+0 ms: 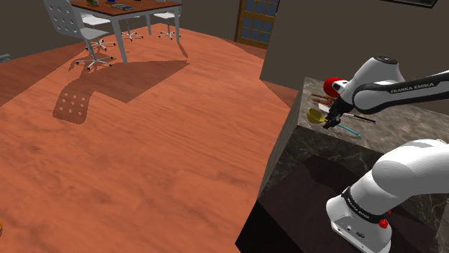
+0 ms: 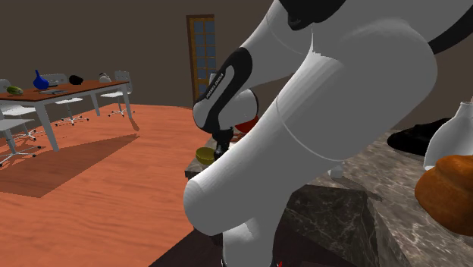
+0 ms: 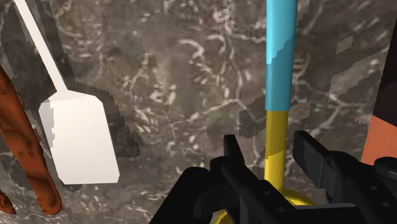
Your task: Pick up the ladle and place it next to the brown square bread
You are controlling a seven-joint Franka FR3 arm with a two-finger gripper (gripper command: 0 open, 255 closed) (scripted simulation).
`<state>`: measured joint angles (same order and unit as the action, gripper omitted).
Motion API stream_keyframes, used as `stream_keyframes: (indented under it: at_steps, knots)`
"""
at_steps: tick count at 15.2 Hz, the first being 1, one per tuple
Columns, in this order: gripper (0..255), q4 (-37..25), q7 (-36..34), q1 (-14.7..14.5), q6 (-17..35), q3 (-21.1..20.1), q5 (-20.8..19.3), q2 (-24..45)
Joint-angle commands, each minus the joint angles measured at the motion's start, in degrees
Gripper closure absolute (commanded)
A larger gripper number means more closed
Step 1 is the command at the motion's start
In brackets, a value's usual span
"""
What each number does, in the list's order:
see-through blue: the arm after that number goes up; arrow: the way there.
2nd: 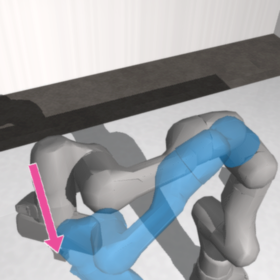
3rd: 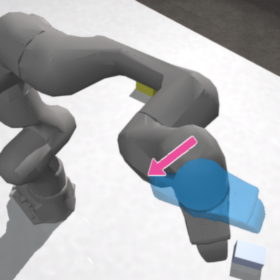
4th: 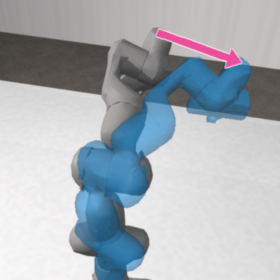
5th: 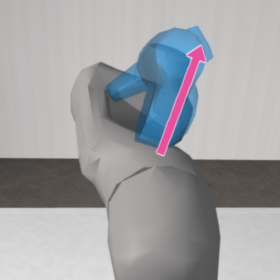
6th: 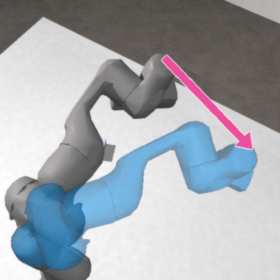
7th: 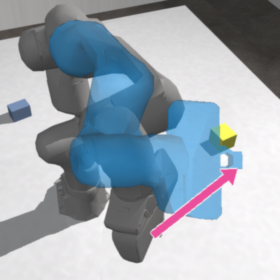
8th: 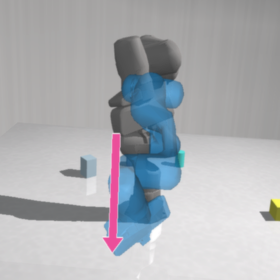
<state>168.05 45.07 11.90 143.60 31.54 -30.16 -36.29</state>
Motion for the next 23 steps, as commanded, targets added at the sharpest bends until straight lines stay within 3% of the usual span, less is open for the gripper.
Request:
stream_keyframes:
  at_steps: [1,8,23]
  knots:
    - [255,-0.01,0.0,0.04,0.1,0.06,-0.07,0.11]
    - [255,-0.01,0.03,0.07,0.12,0.03,-0.04,0.13]
    - [255,-6.58,1.44,-1.04,-16.32,-4.48,4.69,-9.97]
